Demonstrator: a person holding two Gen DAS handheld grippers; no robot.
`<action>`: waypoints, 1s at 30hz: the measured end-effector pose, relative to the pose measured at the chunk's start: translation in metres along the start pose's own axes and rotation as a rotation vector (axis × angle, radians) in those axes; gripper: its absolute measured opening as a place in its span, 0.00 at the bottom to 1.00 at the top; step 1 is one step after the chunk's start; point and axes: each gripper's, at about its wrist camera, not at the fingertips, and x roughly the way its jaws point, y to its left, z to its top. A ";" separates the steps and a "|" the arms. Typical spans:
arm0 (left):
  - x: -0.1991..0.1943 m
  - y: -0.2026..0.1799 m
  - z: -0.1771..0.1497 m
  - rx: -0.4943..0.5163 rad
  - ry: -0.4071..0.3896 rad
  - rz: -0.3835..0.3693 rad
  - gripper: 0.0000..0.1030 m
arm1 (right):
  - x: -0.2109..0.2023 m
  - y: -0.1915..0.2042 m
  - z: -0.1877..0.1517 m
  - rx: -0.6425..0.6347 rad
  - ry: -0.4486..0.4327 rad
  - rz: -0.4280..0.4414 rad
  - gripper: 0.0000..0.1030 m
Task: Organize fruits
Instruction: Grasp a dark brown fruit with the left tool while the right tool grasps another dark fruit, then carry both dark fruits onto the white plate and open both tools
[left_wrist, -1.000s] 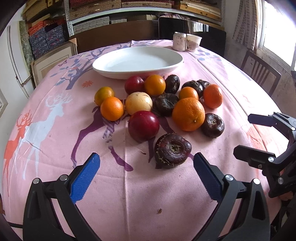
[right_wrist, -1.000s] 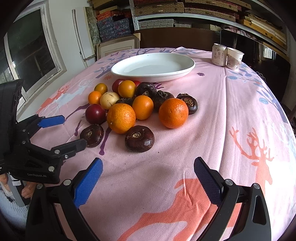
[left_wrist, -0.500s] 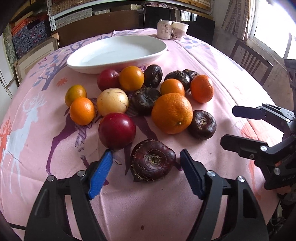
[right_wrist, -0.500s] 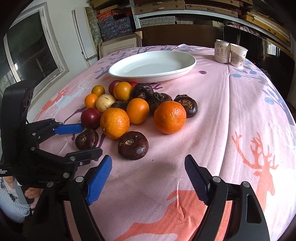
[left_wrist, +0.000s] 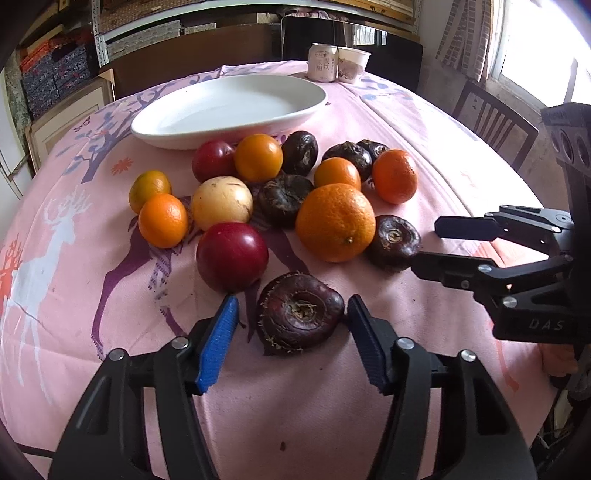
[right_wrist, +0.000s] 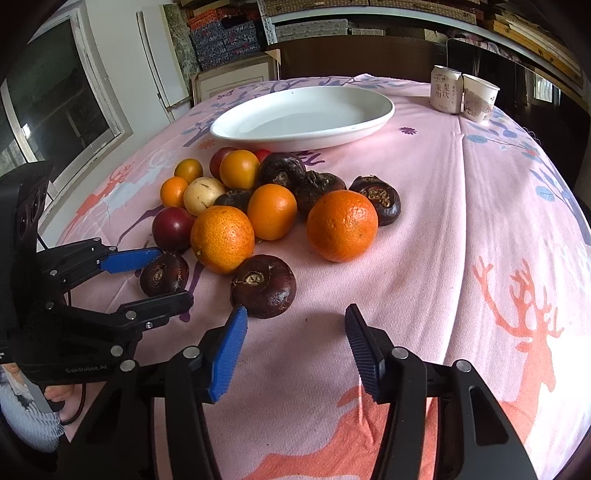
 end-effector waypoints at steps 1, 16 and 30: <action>-0.001 0.000 0.000 -0.001 -0.002 -0.013 0.54 | 0.001 0.003 0.003 -0.010 0.003 -0.001 0.52; -0.030 0.010 0.007 -0.019 -0.072 -0.019 0.43 | -0.023 0.016 0.015 -0.078 -0.098 0.000 0.40; 0.031 0.091 0.156 -0.197 -0.092 0.081 0.43 | 0.060 -0.013 0.167 0.050 -0.105 0.008 0.41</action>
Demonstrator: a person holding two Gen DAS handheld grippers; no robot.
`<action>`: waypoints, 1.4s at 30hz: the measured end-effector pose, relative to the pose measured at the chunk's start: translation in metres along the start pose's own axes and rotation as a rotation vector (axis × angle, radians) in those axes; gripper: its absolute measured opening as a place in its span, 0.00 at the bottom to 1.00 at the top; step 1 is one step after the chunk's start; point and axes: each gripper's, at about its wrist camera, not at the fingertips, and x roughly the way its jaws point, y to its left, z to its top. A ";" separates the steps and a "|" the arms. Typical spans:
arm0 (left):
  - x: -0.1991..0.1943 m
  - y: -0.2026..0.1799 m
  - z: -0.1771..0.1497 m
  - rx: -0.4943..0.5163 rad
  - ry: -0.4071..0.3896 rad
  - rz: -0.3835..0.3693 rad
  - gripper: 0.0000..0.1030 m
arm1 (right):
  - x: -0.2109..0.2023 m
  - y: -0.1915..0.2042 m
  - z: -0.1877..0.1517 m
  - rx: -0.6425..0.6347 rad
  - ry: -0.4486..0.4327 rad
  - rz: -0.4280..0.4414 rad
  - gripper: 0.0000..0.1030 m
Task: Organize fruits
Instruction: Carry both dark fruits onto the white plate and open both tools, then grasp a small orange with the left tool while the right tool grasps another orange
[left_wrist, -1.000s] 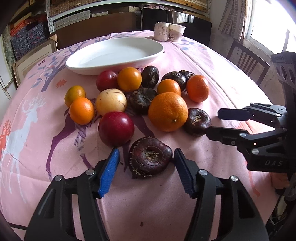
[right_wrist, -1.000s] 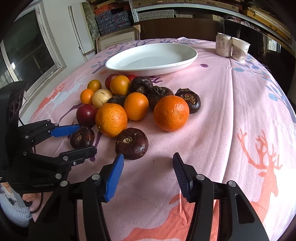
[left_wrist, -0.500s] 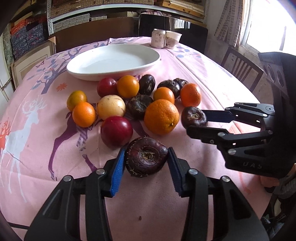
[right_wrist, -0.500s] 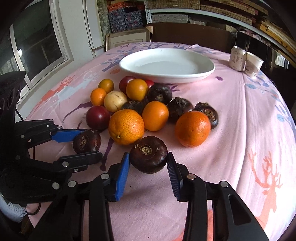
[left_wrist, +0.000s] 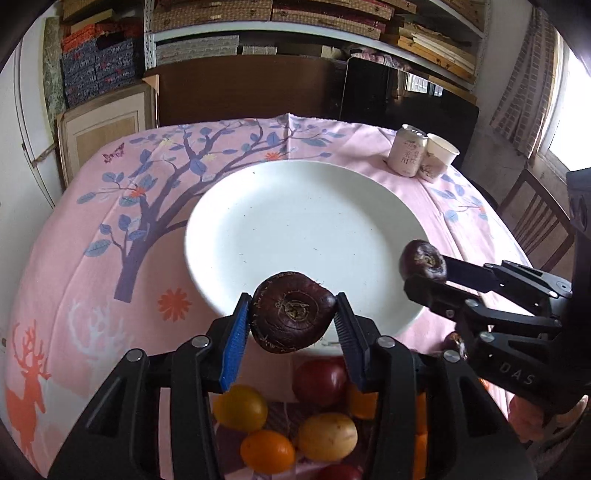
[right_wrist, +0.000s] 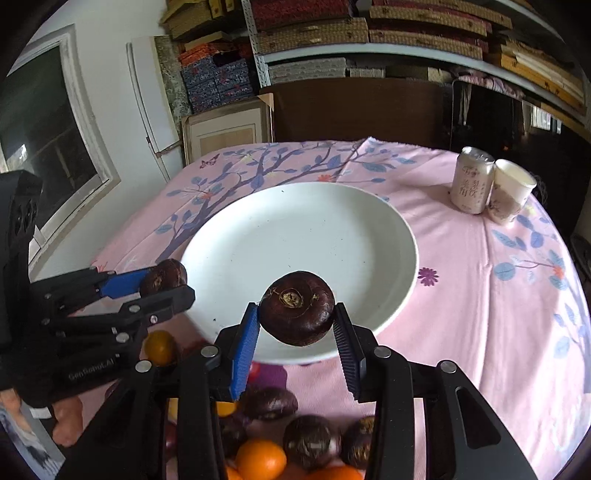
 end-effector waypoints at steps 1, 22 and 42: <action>0.009 0.000 0.002 0.000 0.005 0.004 0.43 | 0.007 -0.002 0.002 0.009 0.009 0.007 0.43; -0.056 0.083 -0.106 -0.244 -0.072 -0.007 0.93 | -0.081 -0.035 -0.101 0.079 -0.114 -0.046 0.80; -0.037 0.039 -0.118 0.006 -0.017 0.193 0.96 | -0.078 -0.031 -0.110 0.057 -0.076 -0.082 0.86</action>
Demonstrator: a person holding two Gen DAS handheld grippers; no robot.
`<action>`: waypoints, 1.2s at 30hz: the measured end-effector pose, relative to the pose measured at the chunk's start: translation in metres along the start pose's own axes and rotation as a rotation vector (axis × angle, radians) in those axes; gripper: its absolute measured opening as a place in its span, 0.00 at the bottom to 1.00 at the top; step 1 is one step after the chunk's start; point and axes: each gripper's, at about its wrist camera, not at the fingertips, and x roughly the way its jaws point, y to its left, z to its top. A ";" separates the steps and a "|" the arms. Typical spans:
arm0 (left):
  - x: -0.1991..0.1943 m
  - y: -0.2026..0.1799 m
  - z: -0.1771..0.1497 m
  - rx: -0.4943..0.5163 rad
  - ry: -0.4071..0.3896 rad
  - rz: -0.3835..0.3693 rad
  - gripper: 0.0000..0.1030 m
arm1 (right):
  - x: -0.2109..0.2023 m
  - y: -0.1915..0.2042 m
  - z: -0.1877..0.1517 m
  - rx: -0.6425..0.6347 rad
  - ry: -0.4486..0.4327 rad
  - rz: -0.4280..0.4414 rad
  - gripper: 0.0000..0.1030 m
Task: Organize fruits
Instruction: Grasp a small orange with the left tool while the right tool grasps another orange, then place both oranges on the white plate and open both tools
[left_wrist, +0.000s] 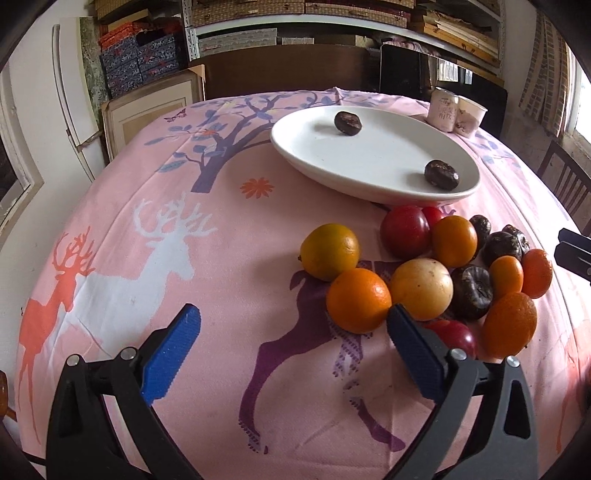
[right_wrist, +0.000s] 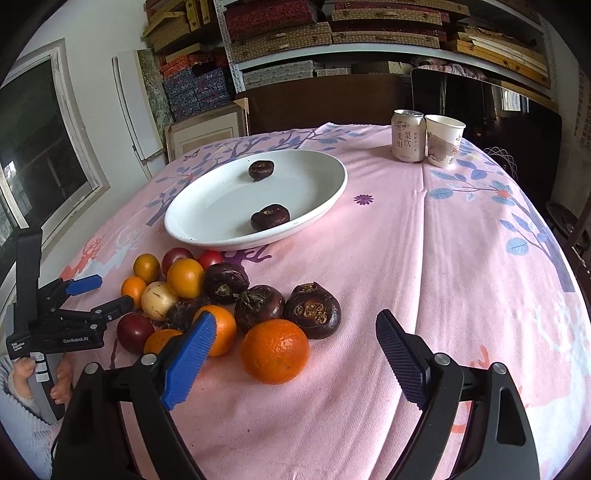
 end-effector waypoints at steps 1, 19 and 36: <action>-0.002 0.002 0.000 -0.001 -0.010 0.025 0.96 | 0.001 -0.001 0.000 0.005 0.005 -0.003 0.86; 0.012 -0.021 0.000 0.094 0.033 -0.110 0.38 | 0.025 0.019 -0.015 -0.080 0.139 0.043 0.51; -0.003 -0.030 0.083 0.026 -0.069 -0.100 0.36 | 0.024 0.014 0.061 0.004 -0.005 0.058 0.43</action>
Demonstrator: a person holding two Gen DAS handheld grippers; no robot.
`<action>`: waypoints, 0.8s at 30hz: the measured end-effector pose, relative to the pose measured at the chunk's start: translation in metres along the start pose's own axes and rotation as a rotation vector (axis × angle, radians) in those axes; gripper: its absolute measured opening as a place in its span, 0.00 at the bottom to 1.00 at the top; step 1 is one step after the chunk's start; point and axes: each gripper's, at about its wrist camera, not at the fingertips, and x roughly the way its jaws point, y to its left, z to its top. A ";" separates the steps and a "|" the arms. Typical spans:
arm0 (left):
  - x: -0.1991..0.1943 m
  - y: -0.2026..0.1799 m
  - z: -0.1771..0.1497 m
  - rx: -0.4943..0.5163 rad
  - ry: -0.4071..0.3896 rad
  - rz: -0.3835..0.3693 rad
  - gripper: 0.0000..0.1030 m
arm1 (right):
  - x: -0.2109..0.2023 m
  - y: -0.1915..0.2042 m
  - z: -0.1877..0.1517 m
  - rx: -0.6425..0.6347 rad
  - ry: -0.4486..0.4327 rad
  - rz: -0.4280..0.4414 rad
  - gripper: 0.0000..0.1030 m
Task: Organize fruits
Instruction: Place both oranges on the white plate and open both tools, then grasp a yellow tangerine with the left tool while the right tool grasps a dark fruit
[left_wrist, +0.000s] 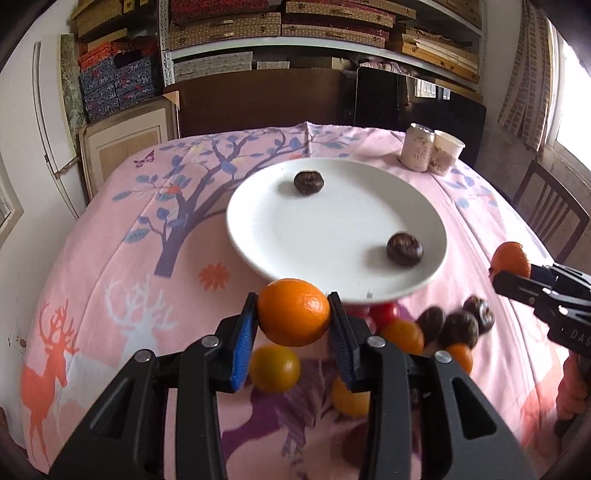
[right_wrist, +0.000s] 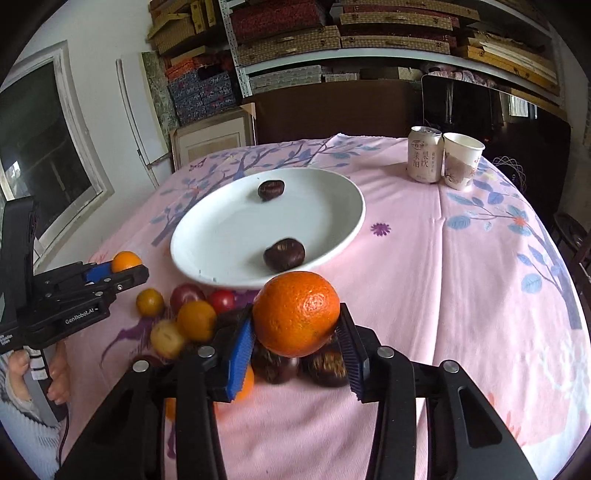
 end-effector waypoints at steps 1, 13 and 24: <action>0.006 -0.004 0.010 -0.002 -0.002 0.000 0.36 | 0.009 0.001 0.009 0.009 0.003 0.006 0.43; 0.049 -0.015 0.017 0.008 -0.017 0.028 0.68 | 0.043 -0.006 0.032 0.054 -0.022 0.016 0.72; 0.003 0.024 -0.035 -0.042 -0.027 0.125 0.89 | -0.001 -0.014 -0.031 0.022 0.012 -0.042 0.72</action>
